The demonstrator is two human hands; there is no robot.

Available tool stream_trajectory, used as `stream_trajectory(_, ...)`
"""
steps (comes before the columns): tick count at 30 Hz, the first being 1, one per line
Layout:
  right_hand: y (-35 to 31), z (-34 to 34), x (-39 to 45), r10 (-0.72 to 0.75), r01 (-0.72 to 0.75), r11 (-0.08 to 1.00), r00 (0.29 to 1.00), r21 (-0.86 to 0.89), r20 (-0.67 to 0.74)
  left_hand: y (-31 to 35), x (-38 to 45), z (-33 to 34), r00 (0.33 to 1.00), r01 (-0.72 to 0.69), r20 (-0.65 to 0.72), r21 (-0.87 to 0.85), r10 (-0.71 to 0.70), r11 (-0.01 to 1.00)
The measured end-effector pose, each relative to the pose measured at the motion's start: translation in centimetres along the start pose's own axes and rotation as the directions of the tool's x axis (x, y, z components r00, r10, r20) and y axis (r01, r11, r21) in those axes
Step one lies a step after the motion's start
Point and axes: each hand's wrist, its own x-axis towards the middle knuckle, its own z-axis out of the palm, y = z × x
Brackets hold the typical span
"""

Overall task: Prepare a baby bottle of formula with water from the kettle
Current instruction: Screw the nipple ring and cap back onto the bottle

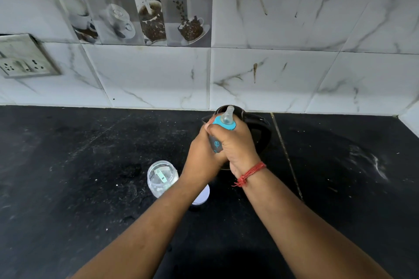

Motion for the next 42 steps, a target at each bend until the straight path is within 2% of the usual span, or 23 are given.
stream_trajectory(4, 2.8, -0.4, 0.0, 0.045, -0.056, 0.988, 0.996, -0.142, -0.079, -2.5, -0.6, 0.5, 0.998, 0.025, 0.064, -0.010, -0.025, 1.000)
stream_trajectory(7, 4.8, -2.0, -0.2, -0.019, 0.029, 0.941, 0.999, -0.338, 0.032, -4.8, -1.1, 0.7, 0.993, 0.081, 0.088, -0.052, -0.076, 0.995)
stream_trajectory(10, 6.5, -4.3, -0.7, 0.024, 0.008, 0.926, 0.996, -0.377, 0.080, -6.5, -1.8, 0.9, 0.984, 0.155, 0.092, -0.055, -0.149, 0.986)
stream_trajectory(12, 7.5, -6.2, -0.8, 0.031, -0.015, 0.923, 0.999, -0.386, 0.035, -7.4, -2.3, 1.1, 0.980, 0.174, 0.103, -0.049, -0.168, 0.984)
stream_trajectory(14, 8.4, -8.4, -0.7, 0.001, -0.019, 0.874, 0.999, -0.485, -0.038, -8.1, -2.7, 1.2, 0.977, 0.184, 0.116, -0.026, -0.180, 0.983)
stream_trajectory(17, 10.0, -12.3, -0.4, -0.043, -0.026, 0.712, 0.996, -0.702, -0.080, -8.9, -3.2, 1.6, 0.967, 0.219, 0.138, -0.013, -0.215, 0.976)
stream_trajectory(20, 11.2, -15.6, -0.2, 0.019, -0.047, 0.426, 0.999, -0.904, -0.043, -9.3, -3.7, 2.0, 0.961, 0.238, 0.143, -0.003, -0.235, 0.971)
stream_trajectory(22, 11.6, -17.0, -0.4, 0.096, -0.065, 0.244, 0.994, -0.967, -0.043, -9.4, -4.0, 2.3, 0.956, 0.254, 0.150, 0.008, -0.252, 0.967)
stream_trajectory(24, 12.1, -17.9, -0.8, 0.151, -0.077, 0.145, 0.987, -0.986, -0.055, -9.4, -4.3, 2.4, 0.953, 0.263, 0.151, 0.020, -0.263, 0.965)
stream_trajectory(26, 12.8, -18.5, -1.1, 0.171, -0.080, 0.115, 0.983, -0.990, -0.060, -9.3, -4.6, 2.5, 0.950, 0.268, 0.156, 0.027, -0.269, 0.963)
stream_trajectory(29, 13.6, -18.8, -1.2, 0.151, -0.063, 0.141, 0.988, -0.988, -0.041, -9.3, -4.8, 2.6, 0.946, 0.277, 0.167, 0.022, -0.277, 0.961)
stream_trajectory(32, 13.3, -18.6, -1.2, 0.101, -0.052, 0.217, 0.994, -0.975, -0.031, -9.2, -4.9, 2.6, 0.949, 0.274, 0.158, 0.022, -0.274, 0.962)
stream_trajectory(35, 11.5, -16.9, -1.1, 0.032, -0.050, 0.423, 0.999, -0.905, -0.041, -9.1, -4.8, 2.4, 0.949, 0.280, 0.145, 0.020, -0.280, 0.960)
stream_trajectory(37, 9.4, -15.0, -1.0, -0.023, -0.016, 0.616, 0.999, -0.787, -0.039, -8.9, -4.7, 2.2, 0.950, 0.285, 0.131, 0.009, -0.284, 0.958)
stream_trajectory(39, 6.9, -12.8, -0.9, -0.082, 0.062, 0.759, 0.997, -0.648, -0.001, -8.7, -4.6, 1.9, 0.953, 0.278, 0.124, 0.012, -0.277, 0.960)
stream_trajectory(42, 3.1, -9.7, -1.2, -0.202, 0.230, 0.821, 0.973, -0.522, 0.111, -8.3, -4.3, 1.4, 0.957, 0.265, 0.121, 0.017, -0.265, 0.964)
